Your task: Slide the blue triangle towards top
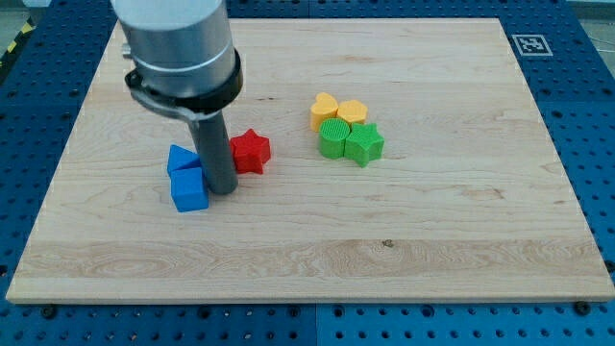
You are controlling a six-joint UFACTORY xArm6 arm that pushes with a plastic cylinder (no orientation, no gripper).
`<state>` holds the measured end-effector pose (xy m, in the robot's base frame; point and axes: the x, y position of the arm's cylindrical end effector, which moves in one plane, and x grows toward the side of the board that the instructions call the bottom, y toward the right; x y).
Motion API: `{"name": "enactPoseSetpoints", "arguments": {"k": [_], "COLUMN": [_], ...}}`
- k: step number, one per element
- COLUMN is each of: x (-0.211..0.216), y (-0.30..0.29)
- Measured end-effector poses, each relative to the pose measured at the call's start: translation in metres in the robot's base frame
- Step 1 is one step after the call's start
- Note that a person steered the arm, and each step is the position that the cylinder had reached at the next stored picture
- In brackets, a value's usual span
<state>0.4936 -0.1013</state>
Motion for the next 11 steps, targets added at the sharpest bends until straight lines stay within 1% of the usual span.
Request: {"name": "enactPoseSetpoints", "arguments": {"k": [1,2,3,4,5,6,7,8,9,10,11], "x": [-0.002,-0.009,-0.016,-0.008,-0.007,-0.004,-0.024,-0.028,-0.009,-0.003,-0.044], "y": [-0.004,-0.024,-0.033,-0.030,-0.003,-0.023,-0.064,-0.073,-0.075,-0.100,-0.115]}}
